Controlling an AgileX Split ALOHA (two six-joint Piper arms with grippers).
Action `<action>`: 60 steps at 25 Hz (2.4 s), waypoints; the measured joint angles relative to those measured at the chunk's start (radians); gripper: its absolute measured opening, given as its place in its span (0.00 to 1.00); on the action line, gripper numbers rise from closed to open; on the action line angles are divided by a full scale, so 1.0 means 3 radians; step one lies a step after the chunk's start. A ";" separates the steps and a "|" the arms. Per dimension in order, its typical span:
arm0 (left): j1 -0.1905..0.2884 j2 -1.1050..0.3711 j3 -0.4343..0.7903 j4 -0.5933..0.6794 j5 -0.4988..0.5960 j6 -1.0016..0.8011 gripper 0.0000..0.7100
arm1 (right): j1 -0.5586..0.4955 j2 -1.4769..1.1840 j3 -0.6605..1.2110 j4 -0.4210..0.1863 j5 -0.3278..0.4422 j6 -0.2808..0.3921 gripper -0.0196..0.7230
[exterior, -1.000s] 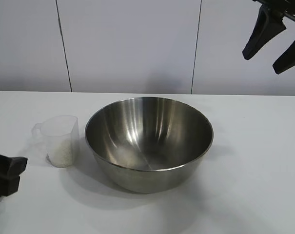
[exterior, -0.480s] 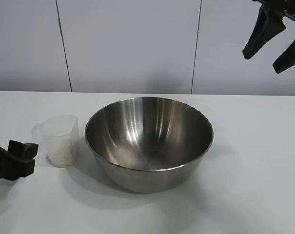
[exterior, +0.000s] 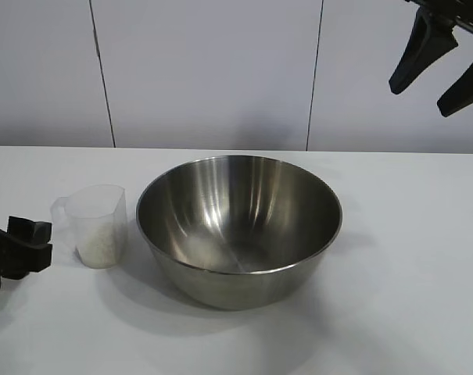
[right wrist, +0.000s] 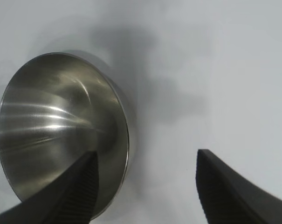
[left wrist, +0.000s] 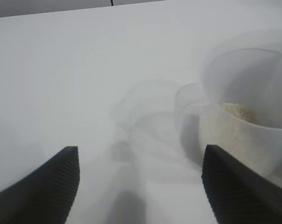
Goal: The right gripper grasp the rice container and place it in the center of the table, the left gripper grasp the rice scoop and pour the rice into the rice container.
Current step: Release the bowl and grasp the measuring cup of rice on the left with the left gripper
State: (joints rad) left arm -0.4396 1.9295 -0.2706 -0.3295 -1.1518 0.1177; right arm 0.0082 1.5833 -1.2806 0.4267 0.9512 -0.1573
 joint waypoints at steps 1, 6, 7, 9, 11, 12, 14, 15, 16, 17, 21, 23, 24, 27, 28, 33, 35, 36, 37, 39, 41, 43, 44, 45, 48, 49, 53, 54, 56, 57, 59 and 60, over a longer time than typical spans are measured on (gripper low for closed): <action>0.0000 0.0001 0.0000 0.0004 0.0000 0.0000 0.75 | 0.0000 0.0000 0.0000 0.0000 0.0000 0.0000 0.59; 0.0000 0.0100 0.0000 0.0007 -0.0017 0.0000 0.74 | 0.0000 0.0000 0.0000 0.0000 -0.0004 0.0000 0.59; 0.0000 0.0193 0.0000 0.0016 -0.0019 0.0000 0.73 | 0.0000 0.0000 0.0000 0.0000 -0.0004 0.0000 0.59; 0.0000 0.0381 -0.0006 0.0051 -0.0008 -0.0005 0.72 | 0.0000 0.0000 0.0000 0.0000 -0.0004 0.0000 0.59; 0.0000 0.0460 -0.0039 0.0082 0.0003 -0.0004 0.72 | 0.0000 0.0000 0.0000 0.0000 -0.0004 0.0000 0.59; 0.0000 0.0463 -0.0062 0.0088 0.0003 -0.0004 0.72 | 0.0000 0.0000 0.0000 0.0000 -0.0011 0.0000 0.59; 0.0000 0.0463 -0.0124 0.0092 0.0000 -0.0004 0.72 | 0.0000 0.0000 0.0000 0.0000 -0.0015 0.0000 0.59; 0.0000 0.0463 -0.0164 0.0092 0.0000 -0.0004 0.72 | 0.0000 0.0000 0.0000 0.0000 -0.0015 0.0000 0.59; 0.0000 0.0463 -0.0200 0.0094 0.0000 -0.0004 0.72 | 0.0000 0.0000 0.0000 0.0000 -0.0015 0.0000 0.59; 0.0000 0.0463 -0.0227 0.0094 0.0000 -0.0004 0.72 | 0.0000 0.0000 0.0000 0.0000 -0.0015 0.0000 0.59; 0.0004 0.0463 -0.0340 0.0075 0.0000 -0.0004 0.72 | 0.0000 0.0000 0.0000 0.0000 -0.0015 0.0000 0.59; 0.0047 0.0487 -0.0398 0.0075 -0.0003 -0.0004 0.72 | 0.0000 0.0000 0.0000 0.0000 -0.0015 0.0000 0.59; 0.0073 0.0508 -0.0416 0.0083 -0.0007 -0.0004 0.72 | 0.0000 0.0000 0.0000 0.0000 -0.0015 0.0000 0.59; 0.0147 0.0564 -0.0431 0.0164 -0.0003 -0.0008 0.72 | 0.0000 0.0000 0.0000 0.0000 -0.0017 0.0000 0.59; 0.0155 0.0563 -0.0431 0.0206 0.0000 -0.0008 0.72 | 0.0000 0.0000 0.0000 0.0000 -0.0017 0.0000 0.59; 0.0170 0.0563 -0.0503 0.0260 0.0000 -0.0008 0.72 | 0.0000 0.0000 0.0000 0.0000 -0.0017 0.0000 0.59; 0.0170 0.0563 -0.0527 0.0279 0.0000 -0.0008 0.72 | 0.0000 0.0000 0.0000 0.0000 -0.0017 0.0000 0.59; 0.0174 0.0563 -0.0538 0.0279 0.0000 -0.0008 0.72 | 0.0000 0.0000 0.0000 0.0000 -0.0017 0.0000 0.59; 0.0177 0.0563 -0.0555 0.0287 0.0000 -0.0008 0.72 | 0.0000 0.0000 0.0000 0.0000 -0.0017 0.0000 0.59; 0.0177 0.0563 -0.0593 0.0289 0.0000 -0.0008 0.72 | 0.0000 0.0000 0.0000 0.0000 -0.0017 0.0000 0.59; 0.0177 0.0563 -0.0641 0.0293 0.0000 -0.0008 0.71 | 0.0000 0.0000 0.0000 0.0000 -0.0017 0.0000 0.59; 0.0177 0.0563 -0.0678 0.0293 0.0000 -0.0008 0.71 | 0.0000 0.0000 0.0000 0.0000 -0.0017 0.0000 0.59; 0.0177 0.0563 -0.0692 0.0293 -0.0003 -0.0011 0.71 | 0.0000 0.0000 0.0000 0.0000 -0.0017 0.0000 0.59; 0.0177 0.0563 -0.0696 0.0293 -0.0003 -0.0011 0.71 | 0.0000 0.0000 0.0000 0.0000 -0.0017 0.0000 0.59; 0.0184 0.0563 -0.0696 0.0278 -0.0002 -0.0011 0.71 | 0.0000 0.0000 0.0000 0.0000 -0.0017 0.0000 0.59; 0.0196 0.0563 -0.0696 0.0276 -0.0002 -0.0011 0.70 | 0.0000 0.0000 0.0000 -0.0003 -0.0022 0.0000 0.59; 0.0264 0.0563 -0.0696 0.0271 -0.0002 -0.0011 0.66 | 0.0000 0.0000 0.0000 -0.0003 -0.0028 0.0000 0.59; 0.0272 0.0563 -0.0696 0.0271 -0.0002 -0.0011 0.66 | 0.0000 0.0000 0.0000 -0.0003 -0.0028 0.0000 0.59; 0.0275 0.0563 -0.0696 0.0264 -0.0002 -0.0011 0.65 | 0.0000 0.0000 0.0000 -0.0003 -0.0040 0.0000 0.59; 0.0275 0.0563 -0.0696 0.0268 -0.0002 -0.0011 0.63 | 0.0000 0.0000 0.0000 -0.0003 -0.0055 0.0000 0.59; 0.0275 0.0563 -0.0696 0.0279 -0.0002 -0.0011 0.50 | 0.0000 0.0000 0.0000 -0.0003 -0.0088 0.0000 0.59; 0.0275 0.0563 -0.0696 0.0279 -0.0002 -0.0011 0.39 | 0.0000 0.0000 0.0000 -0.0003 -0.0091 0.0000 0.59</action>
State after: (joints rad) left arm -0.3570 2.0985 -0.4794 -0.2459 -1.1522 0.1143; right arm 0.0082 1.5833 -1.2806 0.4259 0.9237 -0.1573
